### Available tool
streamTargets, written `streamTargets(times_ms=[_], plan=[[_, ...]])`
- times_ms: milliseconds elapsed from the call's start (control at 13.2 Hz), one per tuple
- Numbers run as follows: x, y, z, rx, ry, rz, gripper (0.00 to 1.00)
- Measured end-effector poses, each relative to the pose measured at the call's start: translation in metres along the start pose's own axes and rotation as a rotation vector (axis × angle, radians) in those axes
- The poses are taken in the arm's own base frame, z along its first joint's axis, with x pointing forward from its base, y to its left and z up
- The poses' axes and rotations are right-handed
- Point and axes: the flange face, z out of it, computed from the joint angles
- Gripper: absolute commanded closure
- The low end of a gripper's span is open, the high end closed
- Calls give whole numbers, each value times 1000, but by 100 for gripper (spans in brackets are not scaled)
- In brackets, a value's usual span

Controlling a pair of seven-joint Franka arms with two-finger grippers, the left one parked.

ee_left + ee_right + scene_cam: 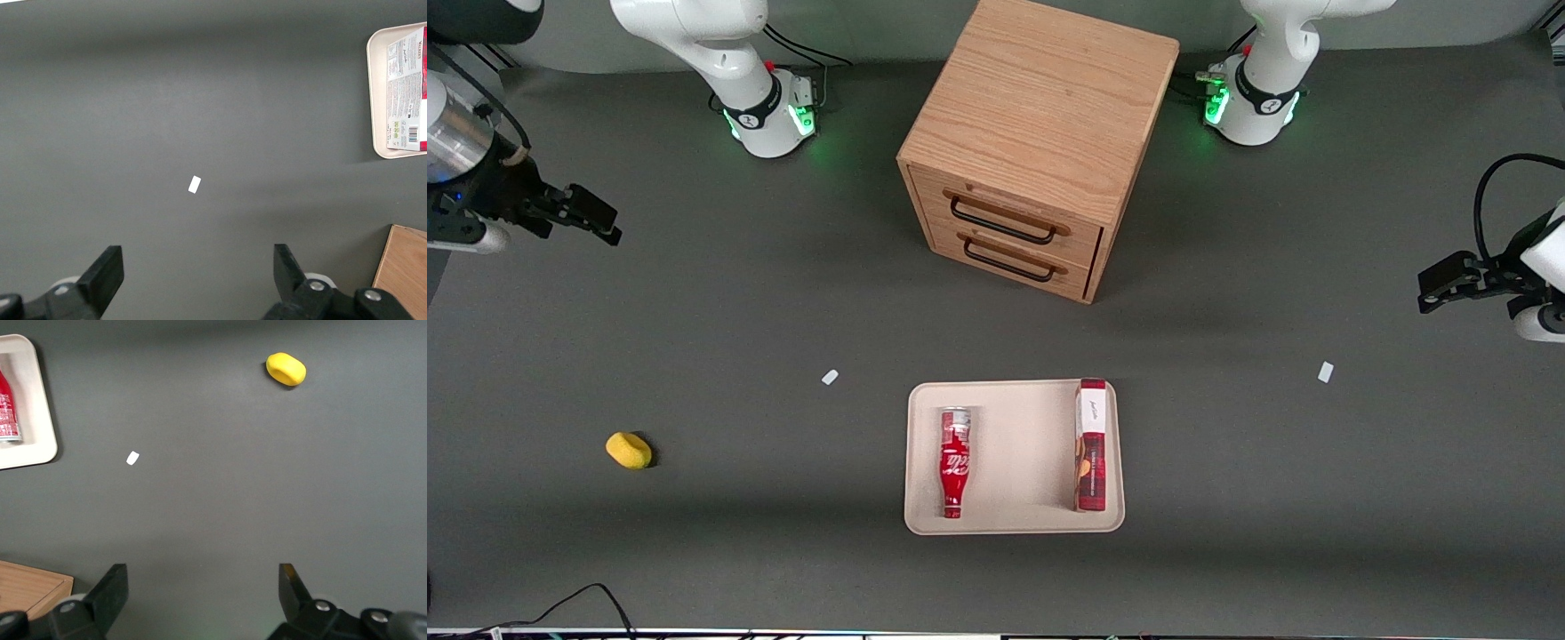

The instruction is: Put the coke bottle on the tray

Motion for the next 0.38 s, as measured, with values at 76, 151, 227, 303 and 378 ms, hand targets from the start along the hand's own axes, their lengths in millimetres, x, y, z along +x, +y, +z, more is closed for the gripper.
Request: streamTargets(times_ms=[76, 151, 227, 303, 378], plan=[[-1, 0, -2, 3, 8, 0, 0], [1, 0, -2, 5, 16, 1, 0], [2, 0, -2, 8, 18, 1, 0], [3, -1, -1, 14, 18, 1, 0], [4, -2, -2, 23, 17, 2, 0]])
